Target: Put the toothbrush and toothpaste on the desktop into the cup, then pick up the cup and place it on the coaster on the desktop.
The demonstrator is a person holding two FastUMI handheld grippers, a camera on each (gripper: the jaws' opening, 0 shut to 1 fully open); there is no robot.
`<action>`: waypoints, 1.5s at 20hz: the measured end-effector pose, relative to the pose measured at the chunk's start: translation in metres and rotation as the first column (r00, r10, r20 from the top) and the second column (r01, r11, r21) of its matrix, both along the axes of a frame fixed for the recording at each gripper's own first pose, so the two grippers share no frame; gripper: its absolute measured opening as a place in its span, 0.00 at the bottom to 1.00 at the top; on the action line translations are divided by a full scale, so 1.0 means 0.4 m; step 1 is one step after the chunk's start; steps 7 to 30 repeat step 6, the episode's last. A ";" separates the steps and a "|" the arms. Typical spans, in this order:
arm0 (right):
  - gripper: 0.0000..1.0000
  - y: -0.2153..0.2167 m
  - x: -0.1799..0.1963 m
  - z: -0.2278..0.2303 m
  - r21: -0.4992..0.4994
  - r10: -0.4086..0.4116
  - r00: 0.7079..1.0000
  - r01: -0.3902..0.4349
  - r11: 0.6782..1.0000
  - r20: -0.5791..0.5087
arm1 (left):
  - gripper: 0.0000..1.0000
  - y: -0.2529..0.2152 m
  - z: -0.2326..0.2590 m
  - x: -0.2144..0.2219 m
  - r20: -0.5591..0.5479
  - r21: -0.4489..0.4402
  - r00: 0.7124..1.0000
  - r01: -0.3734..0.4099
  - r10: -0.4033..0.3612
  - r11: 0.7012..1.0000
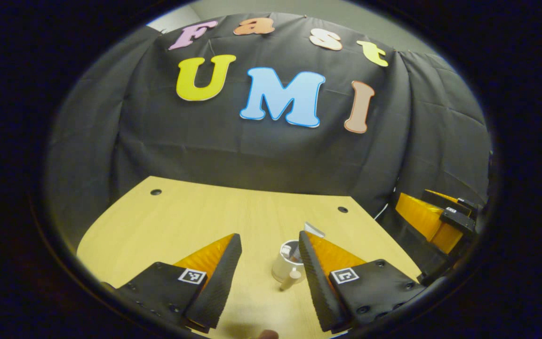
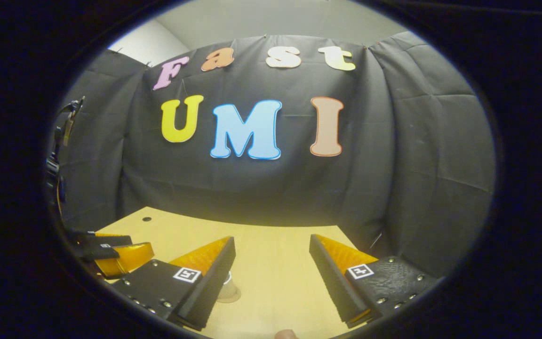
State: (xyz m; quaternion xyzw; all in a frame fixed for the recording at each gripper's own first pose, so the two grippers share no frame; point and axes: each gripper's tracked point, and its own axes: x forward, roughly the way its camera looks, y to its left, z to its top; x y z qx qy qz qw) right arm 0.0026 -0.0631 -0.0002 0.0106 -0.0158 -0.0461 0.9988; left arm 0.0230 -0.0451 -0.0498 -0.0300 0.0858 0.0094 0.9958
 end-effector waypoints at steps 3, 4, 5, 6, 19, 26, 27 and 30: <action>0.97 0.022 0.004 0.011 0.006 -0.003 1.000 0.003 1.000 0.012 | 0.82 0.001 0.044 0.002 0.073 0.062 0.997 0.013 -0.018 0.998; 0.97 0.030 0.003 0.010 0.005 -0.002 1.000 0.002 1.000 0.010 | 0.86 -0.006 0.054 0.001 0.091 0.081 0.996 0.018 -0.026 0.997; 0.97 0.037 0.000 0.013 0.007 -0.001 1.000 0.001 1.000 0.014 | 0.94 -0.005 0.066 -0.002 0.111 0.098 0.993 0.015 -0.026 0.995; 0.97 0.041 0.000 0.016 0.009 -0.003 1.000 0.003 1.000 0.018 | 0.94 -0.008 0.073 -0.002 0.128 0.109 0.991 0.023 -0.036 0.994; 0.97 0.041 0.000 0.016 0.009 -0.003 1.000 0.003 1.000 0.018 | 0.94 -0.008 0.073 -0.002 0.128 0.109 0.991 0.023 -0.036 0.994; 0.97 0.041 0.000 0.016 0.009 -0.003 1.000 0.003 1.000 0.018 | 0.94 -0.008 0.073 -0.002 0.128 0.109 0.991 0.023 -0.036 0.994; 0.97 0.041 0.000 0.016 0.009 -0.003 1.000 0.003 1.000 0.018 | 0.94 -0.008 0.073 -0.002 0.128 0.109 0.991 0.023 -0.036 0.994; 0.97 0.041 0.000 0.016 0.009 -0.003 1.000 0.003 1.000 0.018 | 0.94 -0.008 0.073 -0.002 0.128 0.109 0.991 0.023 -0.036 0.994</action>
